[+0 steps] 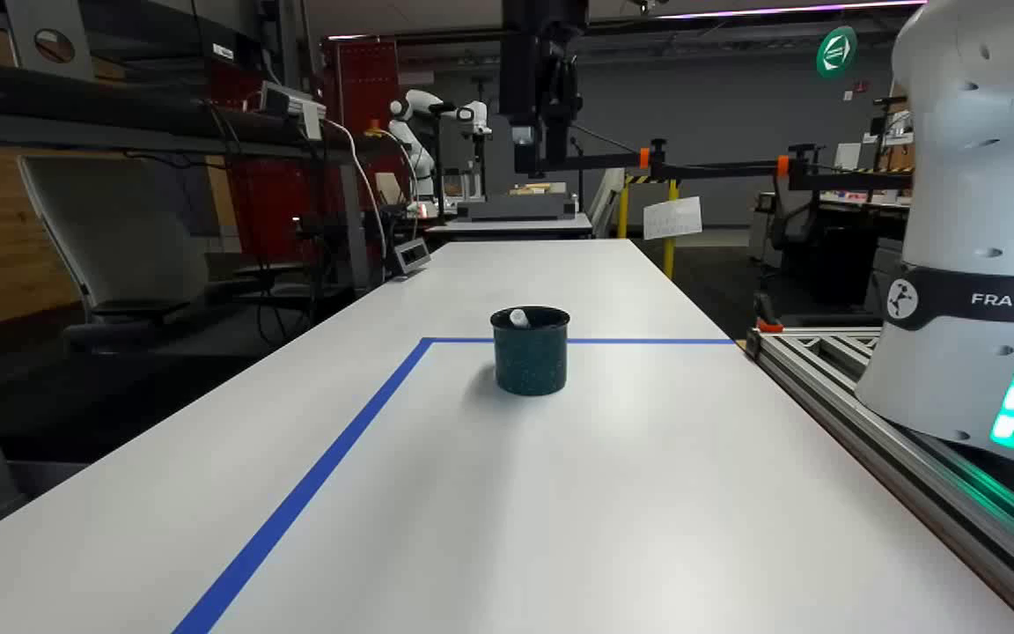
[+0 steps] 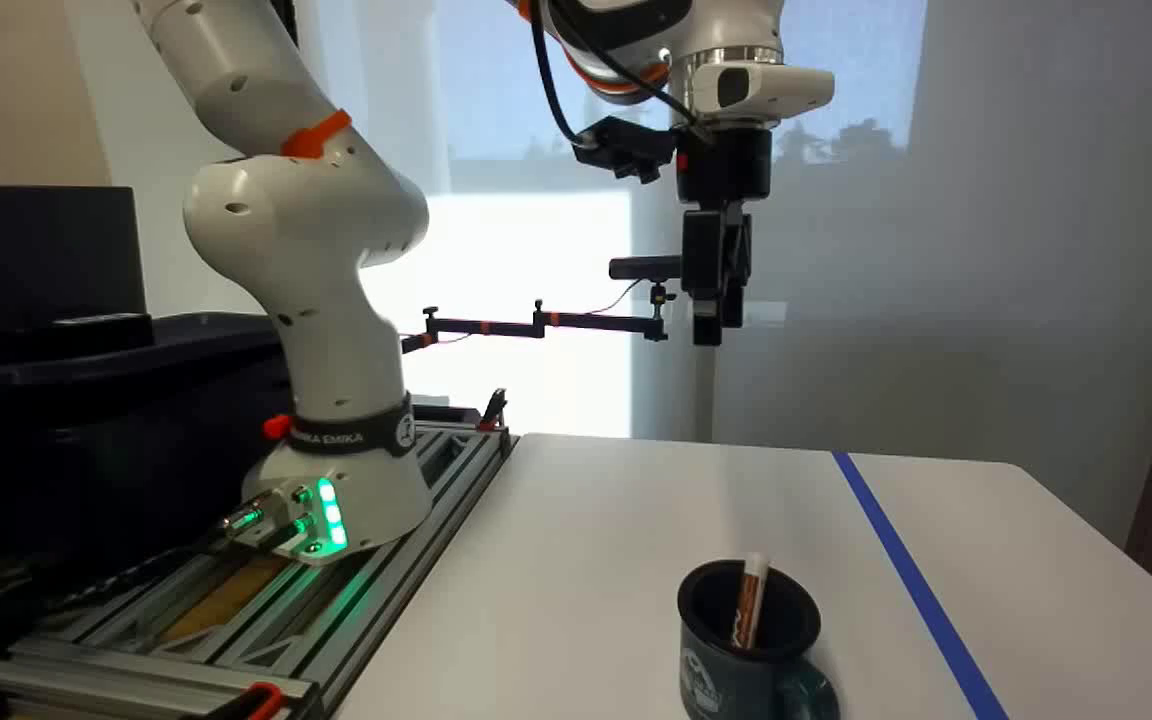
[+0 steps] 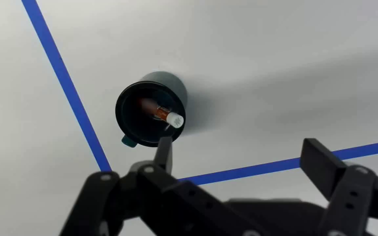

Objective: Take the marker out of the cup

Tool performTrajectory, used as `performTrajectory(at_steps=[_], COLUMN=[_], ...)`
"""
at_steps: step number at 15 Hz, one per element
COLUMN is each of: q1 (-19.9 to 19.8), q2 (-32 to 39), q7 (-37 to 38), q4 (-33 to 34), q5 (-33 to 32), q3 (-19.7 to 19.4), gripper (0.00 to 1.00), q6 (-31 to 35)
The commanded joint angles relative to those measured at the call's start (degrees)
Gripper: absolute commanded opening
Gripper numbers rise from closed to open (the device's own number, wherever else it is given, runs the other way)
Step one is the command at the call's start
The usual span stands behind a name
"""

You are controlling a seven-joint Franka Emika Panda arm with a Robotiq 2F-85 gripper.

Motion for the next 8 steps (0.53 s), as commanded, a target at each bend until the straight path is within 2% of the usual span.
performTrajectory(at_steps=[1,8], q1=[0.44,0.15], q2=[0.00,0.66], q7=[0.18,0.97], q4=[0.08,0.09], q5=[-0.27,-0.31], q3=[-0.45,-0.32], gripper=[1.00,1.00], q6=[-0.15,0.12])
